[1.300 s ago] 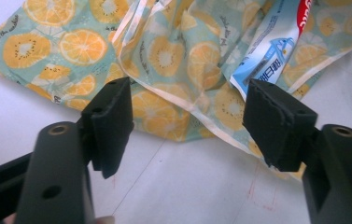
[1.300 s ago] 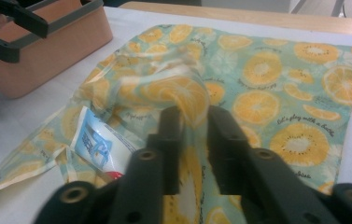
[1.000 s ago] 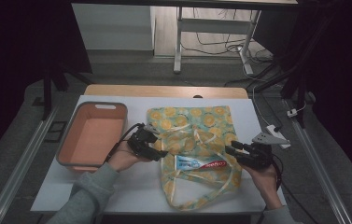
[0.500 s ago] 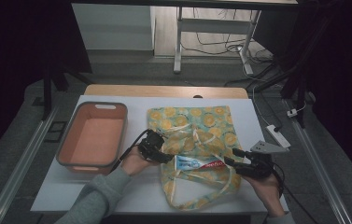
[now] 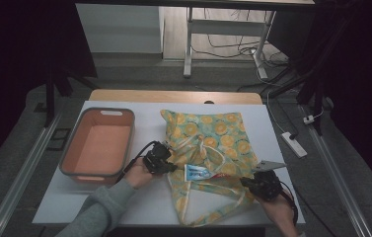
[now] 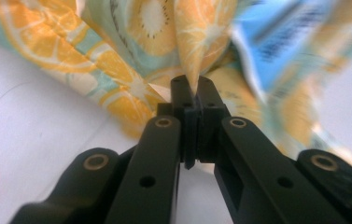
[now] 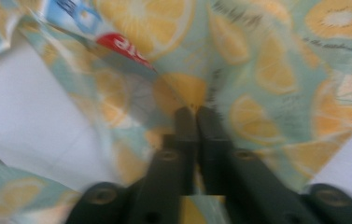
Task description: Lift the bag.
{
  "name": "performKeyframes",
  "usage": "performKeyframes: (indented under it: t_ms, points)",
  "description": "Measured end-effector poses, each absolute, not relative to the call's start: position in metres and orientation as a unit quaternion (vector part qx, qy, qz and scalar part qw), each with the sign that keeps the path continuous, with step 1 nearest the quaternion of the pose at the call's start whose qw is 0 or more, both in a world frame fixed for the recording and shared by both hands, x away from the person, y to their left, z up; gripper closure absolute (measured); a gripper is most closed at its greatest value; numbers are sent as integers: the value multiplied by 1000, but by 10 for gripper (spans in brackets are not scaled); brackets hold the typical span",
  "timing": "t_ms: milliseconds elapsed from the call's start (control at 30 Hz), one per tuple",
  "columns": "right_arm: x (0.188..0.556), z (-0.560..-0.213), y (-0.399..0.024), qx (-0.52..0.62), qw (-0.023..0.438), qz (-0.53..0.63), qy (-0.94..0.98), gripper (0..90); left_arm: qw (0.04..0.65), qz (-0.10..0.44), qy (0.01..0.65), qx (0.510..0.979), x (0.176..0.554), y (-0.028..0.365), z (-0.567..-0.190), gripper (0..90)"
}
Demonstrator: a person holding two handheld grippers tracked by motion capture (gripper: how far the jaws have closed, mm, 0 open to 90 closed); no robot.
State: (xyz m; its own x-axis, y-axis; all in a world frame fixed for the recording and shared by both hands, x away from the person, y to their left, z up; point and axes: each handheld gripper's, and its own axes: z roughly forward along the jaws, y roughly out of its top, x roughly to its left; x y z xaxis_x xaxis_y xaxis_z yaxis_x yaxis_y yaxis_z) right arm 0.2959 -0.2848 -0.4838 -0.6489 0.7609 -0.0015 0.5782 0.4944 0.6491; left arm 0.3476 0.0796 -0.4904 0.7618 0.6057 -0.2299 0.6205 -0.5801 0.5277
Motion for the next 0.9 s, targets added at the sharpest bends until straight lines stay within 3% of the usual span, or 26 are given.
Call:
performKeyframes:
  t_ms: [300,633,900]
  points:
    - [273,-412,-295,356,197,431,805,900,404,-23,328,853,325,127,-434,884]
    - [285,-382,-293,330,198,479,789,900,459,-30,325,827,325,153,-405,885]
    - [301,-330,-302,325,226,526,753,900,516,6,330,791,333,184,-349,885]
